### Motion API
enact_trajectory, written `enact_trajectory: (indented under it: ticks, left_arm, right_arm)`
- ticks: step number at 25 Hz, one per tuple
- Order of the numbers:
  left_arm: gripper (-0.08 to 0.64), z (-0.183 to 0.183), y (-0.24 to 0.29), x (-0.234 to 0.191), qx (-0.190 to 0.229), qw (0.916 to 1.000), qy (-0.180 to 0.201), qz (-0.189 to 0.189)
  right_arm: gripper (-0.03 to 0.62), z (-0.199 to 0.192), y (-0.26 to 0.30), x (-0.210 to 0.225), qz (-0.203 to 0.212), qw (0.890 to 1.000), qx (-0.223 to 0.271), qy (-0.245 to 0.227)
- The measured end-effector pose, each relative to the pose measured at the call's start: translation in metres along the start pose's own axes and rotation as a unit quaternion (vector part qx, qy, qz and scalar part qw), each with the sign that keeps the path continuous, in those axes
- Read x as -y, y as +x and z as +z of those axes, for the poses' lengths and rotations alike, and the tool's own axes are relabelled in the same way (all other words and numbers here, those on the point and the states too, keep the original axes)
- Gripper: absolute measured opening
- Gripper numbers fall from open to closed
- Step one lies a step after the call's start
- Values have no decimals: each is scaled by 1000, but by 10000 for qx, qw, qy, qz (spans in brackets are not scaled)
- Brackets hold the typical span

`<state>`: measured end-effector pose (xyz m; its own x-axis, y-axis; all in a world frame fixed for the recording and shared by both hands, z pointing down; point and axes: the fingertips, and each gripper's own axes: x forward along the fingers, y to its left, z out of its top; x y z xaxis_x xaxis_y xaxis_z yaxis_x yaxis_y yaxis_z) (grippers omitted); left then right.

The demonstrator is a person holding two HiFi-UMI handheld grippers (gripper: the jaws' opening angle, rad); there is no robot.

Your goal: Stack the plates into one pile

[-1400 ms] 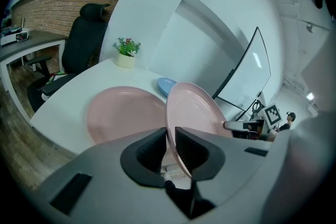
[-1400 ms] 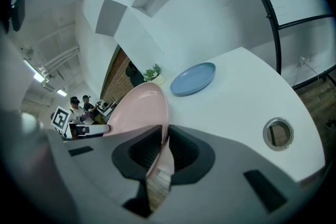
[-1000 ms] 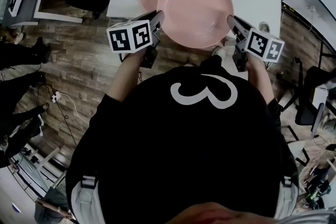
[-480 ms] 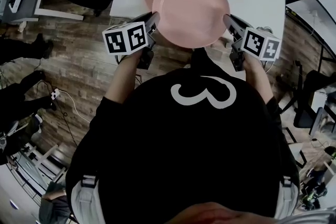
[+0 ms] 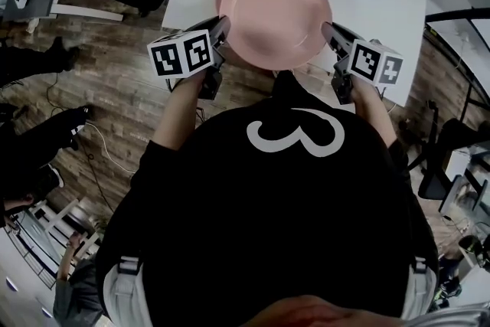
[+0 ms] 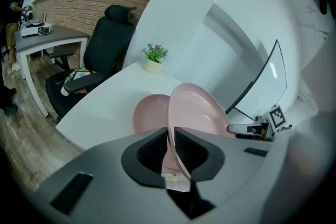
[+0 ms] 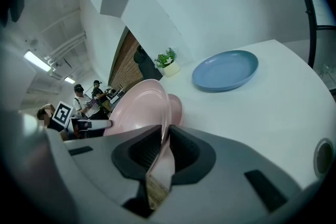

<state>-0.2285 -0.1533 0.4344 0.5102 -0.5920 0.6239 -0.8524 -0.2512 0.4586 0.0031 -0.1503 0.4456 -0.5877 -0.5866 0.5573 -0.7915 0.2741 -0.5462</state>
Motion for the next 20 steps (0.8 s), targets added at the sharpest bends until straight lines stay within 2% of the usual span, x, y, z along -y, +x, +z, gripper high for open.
enact_trajectory:
  ticks: [7, 20]
  left_arm:
    - [55, 15, 21, -19, -53, 9997, -160, 176]
    - [54, 14, 47, -49, -205, 9977, -422, 490]
  right_arm:
    - [61, 16, 28, 9, 55, 9997, -220, -31]
    - [66, 20, 67, 21, 97, 9979, -635, -30]
